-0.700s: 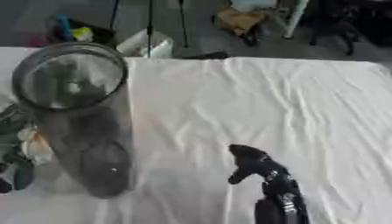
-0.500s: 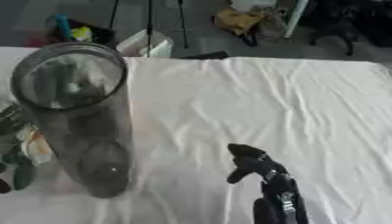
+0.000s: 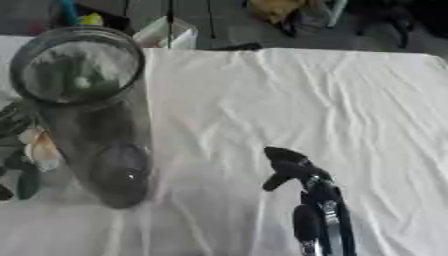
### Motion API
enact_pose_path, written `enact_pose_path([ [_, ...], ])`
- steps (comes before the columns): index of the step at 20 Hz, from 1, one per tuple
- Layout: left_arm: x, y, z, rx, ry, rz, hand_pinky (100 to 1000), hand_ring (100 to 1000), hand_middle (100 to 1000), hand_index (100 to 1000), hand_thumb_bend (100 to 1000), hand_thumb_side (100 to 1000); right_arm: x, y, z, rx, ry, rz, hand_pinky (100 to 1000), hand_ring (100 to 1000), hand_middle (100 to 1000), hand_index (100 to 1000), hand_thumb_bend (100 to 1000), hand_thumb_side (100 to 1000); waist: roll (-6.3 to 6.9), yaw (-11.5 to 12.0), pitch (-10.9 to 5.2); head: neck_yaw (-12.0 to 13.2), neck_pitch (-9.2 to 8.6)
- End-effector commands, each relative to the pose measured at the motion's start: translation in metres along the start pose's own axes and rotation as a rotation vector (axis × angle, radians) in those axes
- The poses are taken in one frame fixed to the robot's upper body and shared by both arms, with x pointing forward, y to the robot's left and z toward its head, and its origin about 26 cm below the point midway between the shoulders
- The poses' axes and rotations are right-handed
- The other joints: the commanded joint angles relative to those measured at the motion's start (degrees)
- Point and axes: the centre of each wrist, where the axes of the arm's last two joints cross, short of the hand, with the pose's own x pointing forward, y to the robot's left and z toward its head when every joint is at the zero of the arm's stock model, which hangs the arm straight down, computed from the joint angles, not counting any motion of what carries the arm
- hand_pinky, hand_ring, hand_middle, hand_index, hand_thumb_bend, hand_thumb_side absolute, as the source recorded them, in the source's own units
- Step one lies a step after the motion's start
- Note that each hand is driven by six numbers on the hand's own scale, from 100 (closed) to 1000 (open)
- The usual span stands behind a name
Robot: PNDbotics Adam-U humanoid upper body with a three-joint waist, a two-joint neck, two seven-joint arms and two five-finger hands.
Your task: Arrange flowers into the vase.
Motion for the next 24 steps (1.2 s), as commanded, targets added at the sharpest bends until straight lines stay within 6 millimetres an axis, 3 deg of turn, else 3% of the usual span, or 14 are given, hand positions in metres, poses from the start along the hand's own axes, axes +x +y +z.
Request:
enact_pose_path([
  [1,0.003,0.004,-0.002,0.022,-0.010,-0.001,567,730,921,804,165,1000,0.001,-0.007,0.000,-0.011,0.002,0.007,749,782,461,790,100,975,1.01,0.31,-2.77,0.63,2.12],
  [8,0.003,0.006,0.000,0.034,-0.004,0.012,568,729,916,804,164,1000,0.000,-0.015,0.003,-0.031,0.033,0.008,749,782,463,790,100,979,1.31,0.82,-4.29,1.17,3.72],
  [17,0.003,0.010,0.004,0.050,0.004,0.012,570,727,910,804,163,1000,0.001,-0.020,0.010,-0.045,0.064,0.006,749,782,464,790,100,979,1.25,1.21,-6.14,0.56,3.59],
  [24,0.004,0.015,0.006,0.043,0.018,0.007,571,727,905,804,156,1000,0.003,-0.023,0.018,-0.046,0.085,0.003,748,783,469,791,100,974,1.14,1.00,-7.81,-0.47,4.79],
])
